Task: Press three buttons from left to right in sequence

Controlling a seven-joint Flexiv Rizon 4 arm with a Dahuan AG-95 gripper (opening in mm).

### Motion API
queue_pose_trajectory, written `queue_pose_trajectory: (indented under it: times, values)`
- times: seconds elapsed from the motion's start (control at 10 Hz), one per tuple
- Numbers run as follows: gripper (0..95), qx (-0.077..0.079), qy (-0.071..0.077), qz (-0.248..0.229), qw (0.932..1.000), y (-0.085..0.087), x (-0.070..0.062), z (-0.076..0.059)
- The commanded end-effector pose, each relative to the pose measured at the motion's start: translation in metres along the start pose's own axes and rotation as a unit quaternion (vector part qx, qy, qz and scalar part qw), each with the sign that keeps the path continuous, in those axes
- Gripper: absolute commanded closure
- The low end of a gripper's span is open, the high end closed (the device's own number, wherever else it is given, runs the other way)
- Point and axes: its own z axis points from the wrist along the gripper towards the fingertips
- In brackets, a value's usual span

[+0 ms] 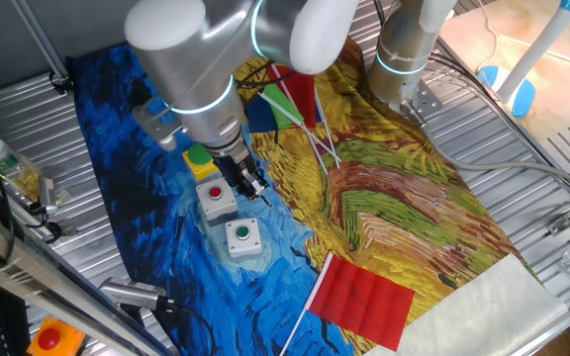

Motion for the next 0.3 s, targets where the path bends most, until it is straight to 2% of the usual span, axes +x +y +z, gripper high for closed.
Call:
queue_pose_trajectory:
  times: [0.1, 0.3]
  values:
    - [95.0, 0.000, -0.001, 0.000, 1.0000, -0.0002, 0.0019, -0.0003]
    - [95.0, -0.001, -0.001, 0.001, 1.0000, -0.0002, 0.0019, -0.0002]
